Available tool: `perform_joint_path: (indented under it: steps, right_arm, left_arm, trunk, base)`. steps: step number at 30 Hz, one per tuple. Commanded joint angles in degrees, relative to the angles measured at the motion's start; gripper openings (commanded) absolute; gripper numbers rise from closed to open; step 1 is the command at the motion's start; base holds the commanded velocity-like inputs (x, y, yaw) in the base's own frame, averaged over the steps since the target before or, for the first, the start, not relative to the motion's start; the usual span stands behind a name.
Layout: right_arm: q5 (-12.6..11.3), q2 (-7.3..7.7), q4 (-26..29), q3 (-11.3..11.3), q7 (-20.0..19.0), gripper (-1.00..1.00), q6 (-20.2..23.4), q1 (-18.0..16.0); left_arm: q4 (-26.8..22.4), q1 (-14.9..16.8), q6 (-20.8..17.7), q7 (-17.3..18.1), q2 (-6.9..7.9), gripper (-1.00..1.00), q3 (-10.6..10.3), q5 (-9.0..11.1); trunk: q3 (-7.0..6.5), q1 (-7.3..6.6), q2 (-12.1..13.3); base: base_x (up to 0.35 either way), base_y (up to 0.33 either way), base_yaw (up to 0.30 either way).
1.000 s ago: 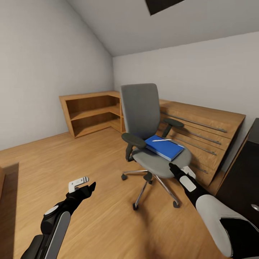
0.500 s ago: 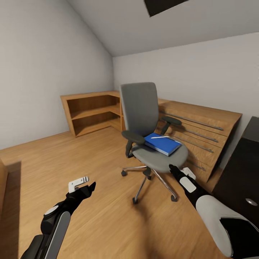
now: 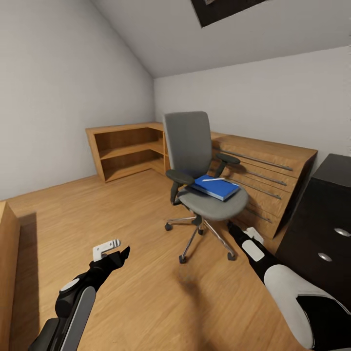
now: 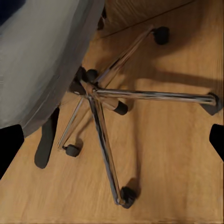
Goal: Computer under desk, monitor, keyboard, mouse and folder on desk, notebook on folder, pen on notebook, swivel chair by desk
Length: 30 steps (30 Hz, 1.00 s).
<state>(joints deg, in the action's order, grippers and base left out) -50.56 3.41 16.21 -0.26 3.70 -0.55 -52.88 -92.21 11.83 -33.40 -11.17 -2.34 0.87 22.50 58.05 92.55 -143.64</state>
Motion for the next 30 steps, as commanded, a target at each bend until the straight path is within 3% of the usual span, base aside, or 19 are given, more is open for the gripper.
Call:
perform_joint_path:
  steps: [1,10,18,30]
  right_arm:
    - [0.6,-0.28,0.1,0.0,0.2,1.00,-0.1,0.0]
    - [1.5,-0.42,0.1,0.0,0.2,1.00,-0.3,0.1]
    - [5.4,-0.50,0.1,0.0,0.2,1.00,-3.7,0.1]
    - [5.9,-0.51,-0.3,0.0,0.2,1.00,-4.5,0.1]
  left_arm:
    - [-0.1,0.0,-0.3,-0.4,-0.10,1.00,0.0,0.6]
    - [-0.2,0.0,-0.2,-0.3,-0.12,1.00,-0.7,0.6]
    - [-0.2,0.0,-0.2,-0.6,-0.12,1.00,-1.5,0.6]
    - [-0.2,0.0,-0.2,-0.6,-0.12,1.00,-1.9,0.6]
  trunk:
    - [0.05,-0.05,0.0]
    - [0.05,-0.05,0.0]
    - [-1.72,-0.25,0.1]
    - [-4.38,-0.56,0.2]
  base:
    - [-0.333,0.000,0.000]
    - [-0.182,0.000,0.000]
    - [-0.007,0.000,0.000]
    - [0.000,0.000,0.000]
